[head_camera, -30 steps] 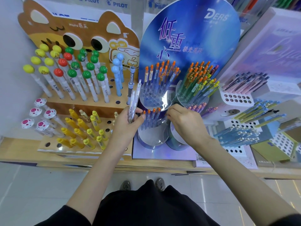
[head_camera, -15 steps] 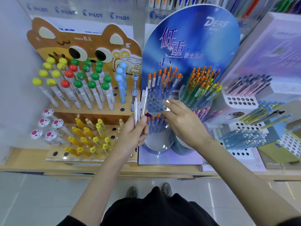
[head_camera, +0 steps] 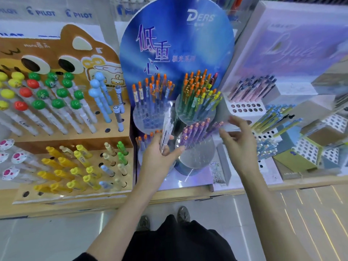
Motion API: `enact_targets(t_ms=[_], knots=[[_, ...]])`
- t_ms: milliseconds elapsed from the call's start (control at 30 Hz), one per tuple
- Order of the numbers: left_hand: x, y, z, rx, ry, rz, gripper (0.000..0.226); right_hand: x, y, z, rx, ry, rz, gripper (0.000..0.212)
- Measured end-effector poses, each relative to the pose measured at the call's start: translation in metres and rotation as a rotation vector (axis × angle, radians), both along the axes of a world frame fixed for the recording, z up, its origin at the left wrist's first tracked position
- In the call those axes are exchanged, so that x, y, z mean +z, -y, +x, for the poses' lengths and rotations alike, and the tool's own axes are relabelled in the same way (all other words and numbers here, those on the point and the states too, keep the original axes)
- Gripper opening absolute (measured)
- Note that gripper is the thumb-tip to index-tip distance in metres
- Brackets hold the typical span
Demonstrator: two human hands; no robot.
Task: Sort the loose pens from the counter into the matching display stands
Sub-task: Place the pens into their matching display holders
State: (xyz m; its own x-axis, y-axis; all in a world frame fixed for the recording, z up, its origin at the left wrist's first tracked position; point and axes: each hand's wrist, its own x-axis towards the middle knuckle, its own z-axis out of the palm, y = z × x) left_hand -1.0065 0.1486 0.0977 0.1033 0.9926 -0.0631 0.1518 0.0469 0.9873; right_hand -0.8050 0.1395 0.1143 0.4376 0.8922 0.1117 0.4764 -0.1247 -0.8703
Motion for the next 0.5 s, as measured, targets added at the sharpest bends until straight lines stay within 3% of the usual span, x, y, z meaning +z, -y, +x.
enact_targets(t_ms=[133,233,500], knots=[[-0.004,-0.003,0.026,0.105,-0.108,0.039,0.033,-0.006,-0.021,0.001,0.073,0.004,-0.049,0.021],[-0.007,-0.005,0.030,0.146,-0.145,0.049,0.033,-0.007,-0.031,0.006,0.122,0.043,-0.030,0.021],[-0.012,-0.006,0.036,0.204,-0.107,0.026,0.010,-0.006,-0.044,0.023,0.298,0.267,-0.055,0.014]])
